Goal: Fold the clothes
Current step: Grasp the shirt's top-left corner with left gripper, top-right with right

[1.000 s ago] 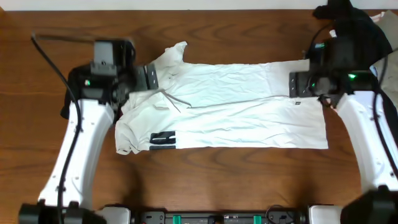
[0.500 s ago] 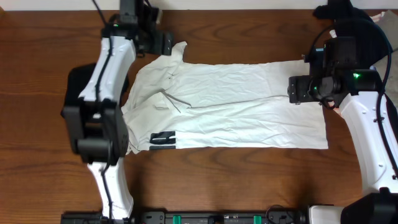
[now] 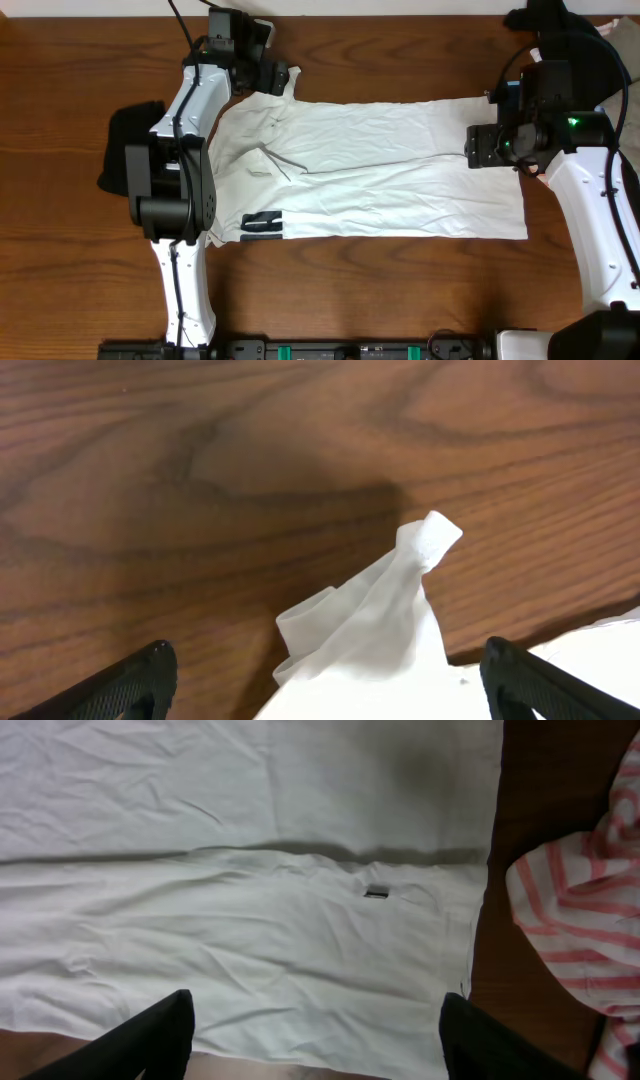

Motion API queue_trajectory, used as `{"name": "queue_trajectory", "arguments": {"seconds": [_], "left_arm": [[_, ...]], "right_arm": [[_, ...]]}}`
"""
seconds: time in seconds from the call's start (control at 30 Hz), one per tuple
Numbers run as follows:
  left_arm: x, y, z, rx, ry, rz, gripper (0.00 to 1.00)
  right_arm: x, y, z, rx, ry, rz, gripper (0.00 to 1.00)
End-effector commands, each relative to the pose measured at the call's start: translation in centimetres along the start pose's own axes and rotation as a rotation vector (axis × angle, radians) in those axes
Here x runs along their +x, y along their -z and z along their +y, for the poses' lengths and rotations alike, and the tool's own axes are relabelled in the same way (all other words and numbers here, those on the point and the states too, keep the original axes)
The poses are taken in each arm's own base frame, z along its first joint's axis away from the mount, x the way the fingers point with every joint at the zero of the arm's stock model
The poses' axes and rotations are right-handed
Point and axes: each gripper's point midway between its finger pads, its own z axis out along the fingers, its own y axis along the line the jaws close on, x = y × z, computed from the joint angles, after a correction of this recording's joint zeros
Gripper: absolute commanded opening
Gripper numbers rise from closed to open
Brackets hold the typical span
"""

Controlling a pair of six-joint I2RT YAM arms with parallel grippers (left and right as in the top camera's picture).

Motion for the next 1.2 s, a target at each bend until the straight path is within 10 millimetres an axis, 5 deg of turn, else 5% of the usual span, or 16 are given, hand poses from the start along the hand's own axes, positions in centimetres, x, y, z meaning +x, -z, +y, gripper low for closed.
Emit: {"name": "queue_trajectory", "arguments": {"seconds": [0.0, 0.17, 0.37, 0.5, 0.57, 0.7, 0.93, 1.17], "left_arm": [[0.8, -1.6, 0.1, 0.019, -0.011, 0.016, 0.97], [1.3, -2.7, 0.2, 0.027, -0.01, 0.022, 0.94], [1.5, -3.5, -0.3, 0.065, -0.01, 0.013, 0.73], [1.1, -3.5, -0.4, 0.073, -0.015, -0.007, 0.48], [0.9, -3.4, -0.9, 0.1, -0.015, -0.013, 0.28], [1.2, -3.3, -1.6, 0.143, -0.01, -0.005, 0.08], [2.5, -2.6, -1.8, 0.155, 0.015, 0.055, 0.06], [-0.1, 2.6, -1.5, 0.136, 0.021, 0.016, 0.06]], "right_arm": [[-0.1, 0.0, -0.4, 0.001, -0.015, -0.001, 0.75], [-0.1, 0.0, -0.4, 0.001, -0.014, -0.001, 0.74], [0.0, 0.0, -0.4, 0.0, -0.015, 0.001, 0.68], [0.0, 0.0, -0.4, 0.001, -0.015, 0.002, 0.67], [0.0, 0.0, -0.4, 0.001, -0.015, 0.002, 0.66], [-0.1, 0.0, -0.4, 0.001, -0.015, -0.003, 0.63], [-0.7, 0.0, -0.7, 0.018, -0.014, -0.026, 0.61], [-4.4, 0.1, -2.5, 0.115, -0.031, -0.169, 0.58]]}}
